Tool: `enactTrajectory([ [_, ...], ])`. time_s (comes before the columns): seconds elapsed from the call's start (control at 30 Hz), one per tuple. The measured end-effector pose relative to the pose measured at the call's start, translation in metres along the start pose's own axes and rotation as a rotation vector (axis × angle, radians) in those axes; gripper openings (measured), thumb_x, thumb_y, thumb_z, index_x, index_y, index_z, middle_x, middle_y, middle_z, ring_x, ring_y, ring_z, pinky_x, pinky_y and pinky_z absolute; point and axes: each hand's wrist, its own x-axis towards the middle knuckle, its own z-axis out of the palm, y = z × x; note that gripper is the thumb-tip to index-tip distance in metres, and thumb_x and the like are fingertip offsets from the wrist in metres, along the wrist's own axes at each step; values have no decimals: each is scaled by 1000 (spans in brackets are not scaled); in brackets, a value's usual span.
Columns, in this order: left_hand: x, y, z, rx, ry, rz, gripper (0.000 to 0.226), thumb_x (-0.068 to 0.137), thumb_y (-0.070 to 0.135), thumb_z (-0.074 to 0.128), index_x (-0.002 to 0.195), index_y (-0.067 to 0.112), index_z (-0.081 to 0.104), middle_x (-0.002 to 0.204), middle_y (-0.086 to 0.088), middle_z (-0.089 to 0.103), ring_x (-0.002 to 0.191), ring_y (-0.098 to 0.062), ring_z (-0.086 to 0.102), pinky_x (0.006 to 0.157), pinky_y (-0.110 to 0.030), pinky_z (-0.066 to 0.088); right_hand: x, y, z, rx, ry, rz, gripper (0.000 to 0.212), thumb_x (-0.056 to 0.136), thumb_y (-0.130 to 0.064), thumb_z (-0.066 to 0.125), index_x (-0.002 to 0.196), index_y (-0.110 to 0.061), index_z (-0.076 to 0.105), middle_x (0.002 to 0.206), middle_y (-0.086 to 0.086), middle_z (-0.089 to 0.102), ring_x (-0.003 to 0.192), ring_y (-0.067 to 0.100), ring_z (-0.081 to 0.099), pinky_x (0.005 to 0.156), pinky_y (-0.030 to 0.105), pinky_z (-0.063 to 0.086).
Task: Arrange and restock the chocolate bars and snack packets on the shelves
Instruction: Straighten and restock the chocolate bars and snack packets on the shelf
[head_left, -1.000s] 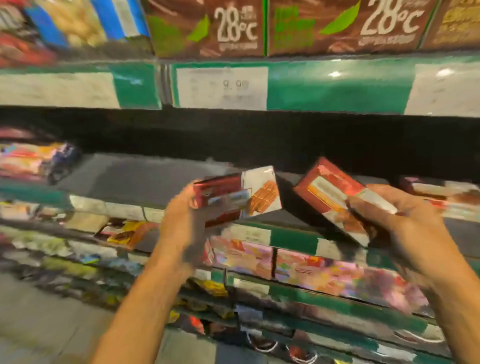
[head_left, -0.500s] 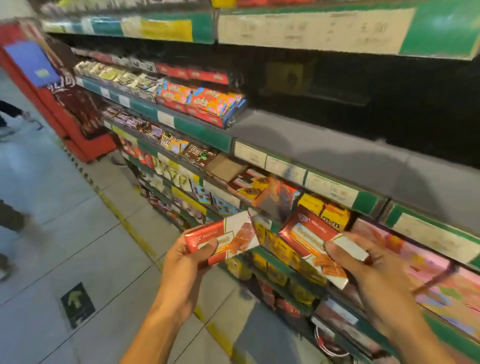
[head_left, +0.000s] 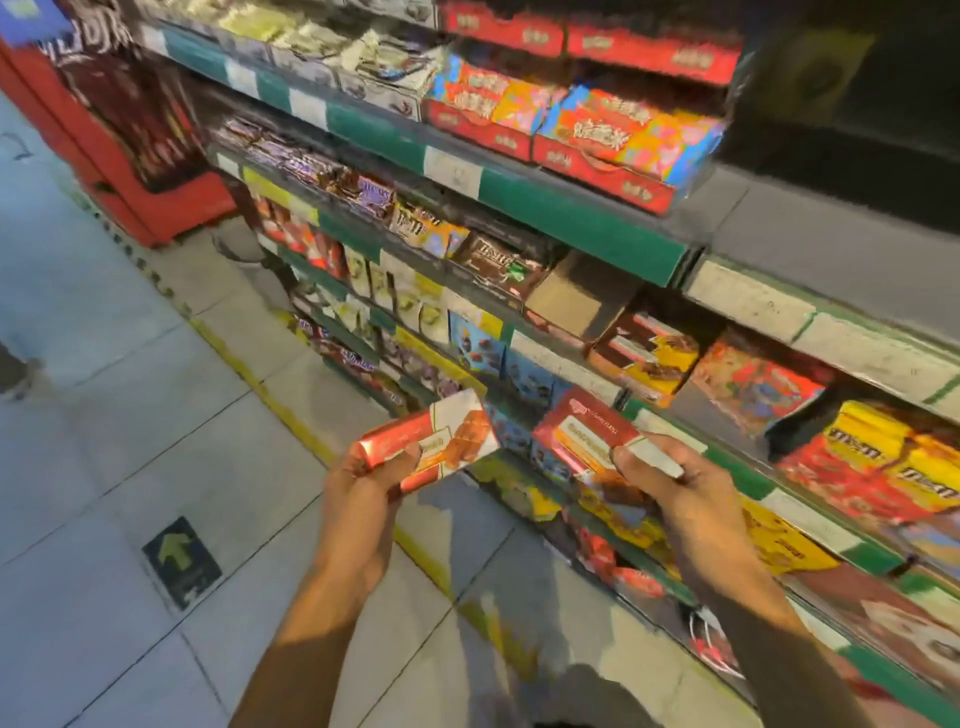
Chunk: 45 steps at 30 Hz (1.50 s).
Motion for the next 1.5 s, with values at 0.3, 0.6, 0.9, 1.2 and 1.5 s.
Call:
enactTrajectory([
  [0.3,111,1,-2,29,67,-75,31,85,-8,61,113,5,66,107,-16,73,104,-35,68,87,-45,54,110,16,54,17,54,82,10,94,-8,61,91,1,64,66,3,67,57,10,65,53,19,50],
  [0.6,212,29,32,88,-54,-85,26,86,-5,60,109,4,67,103,-17,73,99,-36,69,86,-45,53,222,-8,52,-259,274,-10,18,91,-6,68,74,-10,65,70,0,63,70,11,54,68,24,48],
  [0.9,288,29,47,278,-416,-250,36,81,7,71,116,8,68,109,-13,72,99,-28,70,82,-38,54,284,-2,55,-892,285,235,29,98,-24,52,86,-4,69,82,11,65,82,11,66,81,29,53],
  [1.2,320,40,57,305,-559,-365,23,85,-8,61,97,10,67,95,-12,72,72,-18,72,50,-23,53,309,-7,64,-1301,30,404,44,98,-43,47,138,-26,52,133,2,59,120,27,55,104,42,44],
  [1.5,313,43,79,352,-655,-403,25,84,-3,65,108,6,66,107,-13,73,99,-29,70,88,-40,54,288,24,70,-1570,177,145,25,97,-39,44,108,-34,65,122,-4,61,125,23,44,110,51,21],
])
